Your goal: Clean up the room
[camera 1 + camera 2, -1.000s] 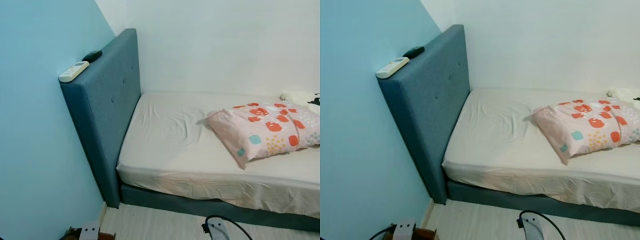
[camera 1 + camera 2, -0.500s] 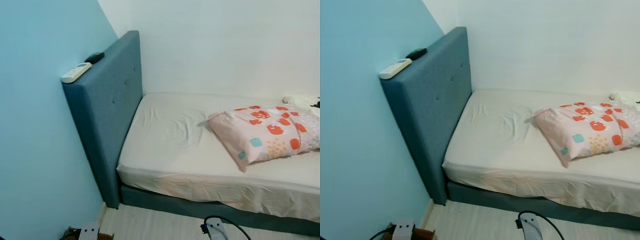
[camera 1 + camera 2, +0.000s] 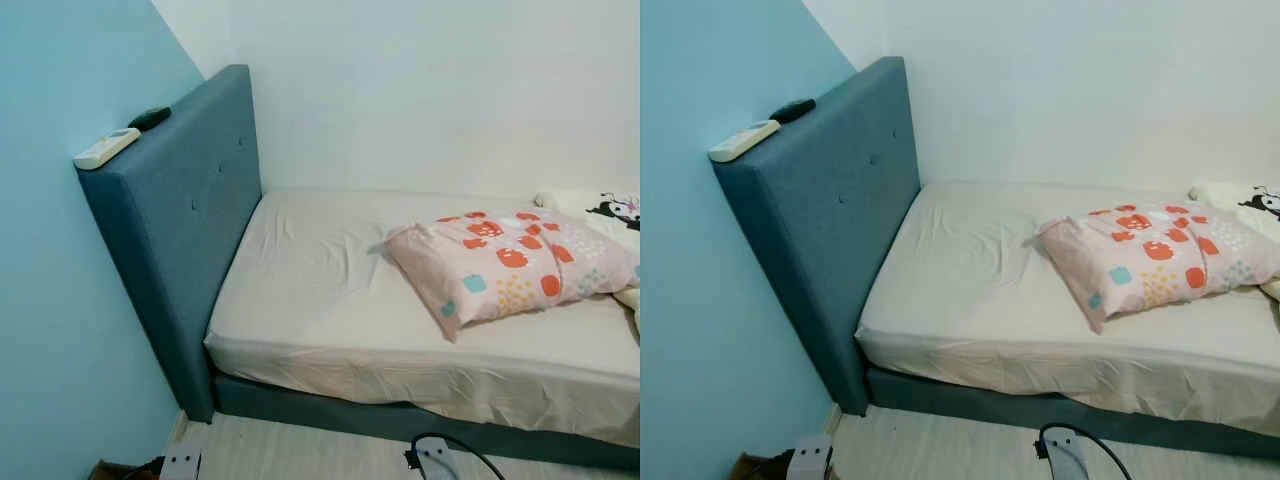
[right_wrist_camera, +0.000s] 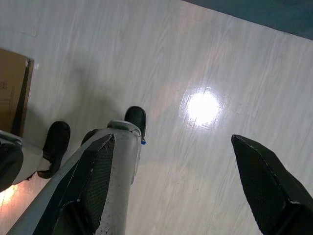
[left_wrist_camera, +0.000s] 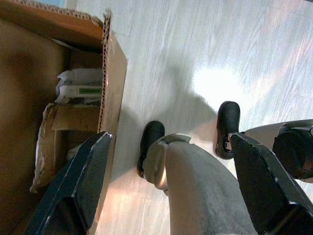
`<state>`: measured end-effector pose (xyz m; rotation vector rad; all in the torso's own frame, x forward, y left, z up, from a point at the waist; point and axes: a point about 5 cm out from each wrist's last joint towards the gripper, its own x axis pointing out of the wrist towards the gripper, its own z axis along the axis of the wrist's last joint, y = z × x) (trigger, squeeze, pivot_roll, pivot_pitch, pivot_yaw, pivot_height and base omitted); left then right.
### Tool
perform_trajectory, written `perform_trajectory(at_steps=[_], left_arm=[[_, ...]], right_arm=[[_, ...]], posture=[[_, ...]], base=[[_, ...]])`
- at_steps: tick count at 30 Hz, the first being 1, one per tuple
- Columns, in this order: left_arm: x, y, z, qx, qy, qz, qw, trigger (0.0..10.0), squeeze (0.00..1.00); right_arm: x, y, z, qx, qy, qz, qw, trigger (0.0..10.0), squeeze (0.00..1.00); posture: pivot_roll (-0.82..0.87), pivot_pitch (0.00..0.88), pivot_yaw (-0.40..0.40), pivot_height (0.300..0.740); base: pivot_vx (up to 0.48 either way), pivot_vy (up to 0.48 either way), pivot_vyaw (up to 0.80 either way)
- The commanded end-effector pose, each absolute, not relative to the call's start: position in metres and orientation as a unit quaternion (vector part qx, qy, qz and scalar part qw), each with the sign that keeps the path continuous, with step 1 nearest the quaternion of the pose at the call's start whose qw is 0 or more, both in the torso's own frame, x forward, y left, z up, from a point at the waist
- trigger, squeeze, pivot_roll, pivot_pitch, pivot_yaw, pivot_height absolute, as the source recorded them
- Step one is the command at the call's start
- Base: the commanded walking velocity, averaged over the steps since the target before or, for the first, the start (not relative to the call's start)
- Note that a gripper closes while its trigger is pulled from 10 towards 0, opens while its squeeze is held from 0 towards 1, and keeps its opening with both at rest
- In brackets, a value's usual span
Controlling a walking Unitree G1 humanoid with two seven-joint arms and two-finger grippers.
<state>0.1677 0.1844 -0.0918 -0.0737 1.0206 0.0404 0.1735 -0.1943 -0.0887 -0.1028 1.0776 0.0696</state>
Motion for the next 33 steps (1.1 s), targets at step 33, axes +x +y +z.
perform_trajectory(at_steps=[33], left_arm=[[0.162,0.1833,-0.0944,-0.041,0.501,0.01,0.865,10.0,0.0]], right_arm=[[0.1631,-0.193,-0.0935,-0.047,0.527,0.027,0.848,10.0,0.0]], posture=[[-0.01,0.0,-0.006,0.701]], base=[[0.0,-0.444,0.0]])
